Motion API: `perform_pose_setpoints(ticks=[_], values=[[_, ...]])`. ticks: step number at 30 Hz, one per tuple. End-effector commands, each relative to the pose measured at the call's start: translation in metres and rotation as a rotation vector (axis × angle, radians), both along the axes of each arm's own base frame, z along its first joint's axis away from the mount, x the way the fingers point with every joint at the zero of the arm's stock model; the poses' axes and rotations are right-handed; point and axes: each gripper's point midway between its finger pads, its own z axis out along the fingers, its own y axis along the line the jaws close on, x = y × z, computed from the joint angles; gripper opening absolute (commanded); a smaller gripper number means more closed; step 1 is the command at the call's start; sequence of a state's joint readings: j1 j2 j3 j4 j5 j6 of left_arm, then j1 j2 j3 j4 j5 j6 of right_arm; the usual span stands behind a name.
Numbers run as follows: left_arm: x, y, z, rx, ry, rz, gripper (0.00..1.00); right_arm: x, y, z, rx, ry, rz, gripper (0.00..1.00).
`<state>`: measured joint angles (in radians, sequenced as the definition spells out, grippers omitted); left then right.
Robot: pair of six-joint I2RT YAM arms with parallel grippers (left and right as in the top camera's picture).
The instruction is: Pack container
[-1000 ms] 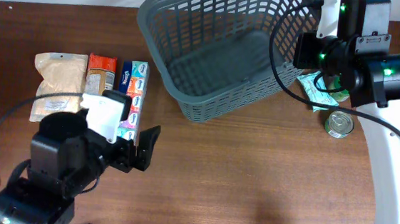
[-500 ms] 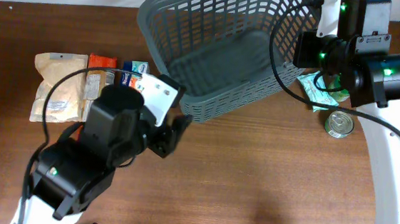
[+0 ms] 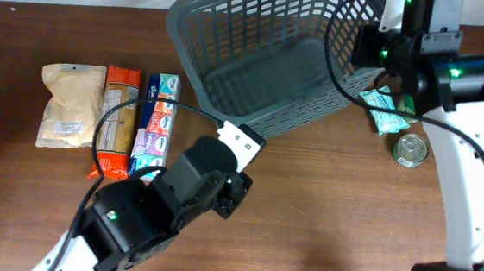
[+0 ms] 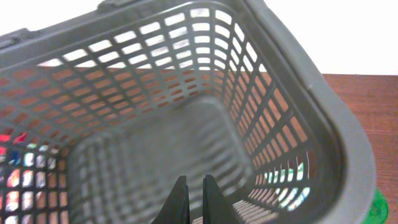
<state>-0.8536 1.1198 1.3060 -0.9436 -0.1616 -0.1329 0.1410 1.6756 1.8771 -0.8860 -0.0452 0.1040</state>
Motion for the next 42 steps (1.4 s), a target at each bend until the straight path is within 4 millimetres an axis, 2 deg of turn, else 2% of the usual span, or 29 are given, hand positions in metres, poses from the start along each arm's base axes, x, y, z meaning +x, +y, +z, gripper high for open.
perform_pose_setpoints(ticks=[1,6,7,11,14,20,24,30,38,42], values=[[0.013,-0.001,-0.026,0.056,0.011,0.078,0.02,0.017,-0.016,-0.013,-0.018,0.016,-0.047,0.04],[0.036,-0.006,-0.052,0.119,0.013,0.156,0.02,0.03,-0.028,-0.043,-0.025,0.083,-0.075,0.04],[0.046,-0.009,-0.061,0.144,0.004,0.19,0.02,0.031,-0.032,-0.049,-0.026,0.098,-0.084,0.04],[0.064,-0.018,-0.077,0.165,0.002,0.215,0.02,0.029,-0.036,-0.051,-0.032,0.111,-0.087,0.03],[0.075,-0.017,-0.084,0.163,0.007,0.246,0.02,0.028,-0.037,-0.053,-0.046,0.119,-0.077,0.03],[0.089,-0.014,-0.077,0.124,-0.023,0.29,0.02,0.025,-0.038,-0.066,-0.067,0.165,-0.062,0.04],[0.098,-0.001,-0.07,0.156,-0.087,0.358,0.02,0.016,-0.039,-0.085,-0.076,0.244,-0.058,0.03],[0.111,0.014,-0.067,0.147,-0.098,0.413,0.02,-0.002,-0.039,-0.092,-0.083,0.324,-0.054,0.04],[0.134,0.045,-0.061,0.124,-0.113,0.515,0.02,-0.026,-0.027,-0.084,-0.091,0.399,-0.023,0.04],[0.138,0.05,-0.061,0.116,-0.109,0.528,0.02,-0.031,-0.015,-0.073,-0.097,0.393,0.005,0.04]])
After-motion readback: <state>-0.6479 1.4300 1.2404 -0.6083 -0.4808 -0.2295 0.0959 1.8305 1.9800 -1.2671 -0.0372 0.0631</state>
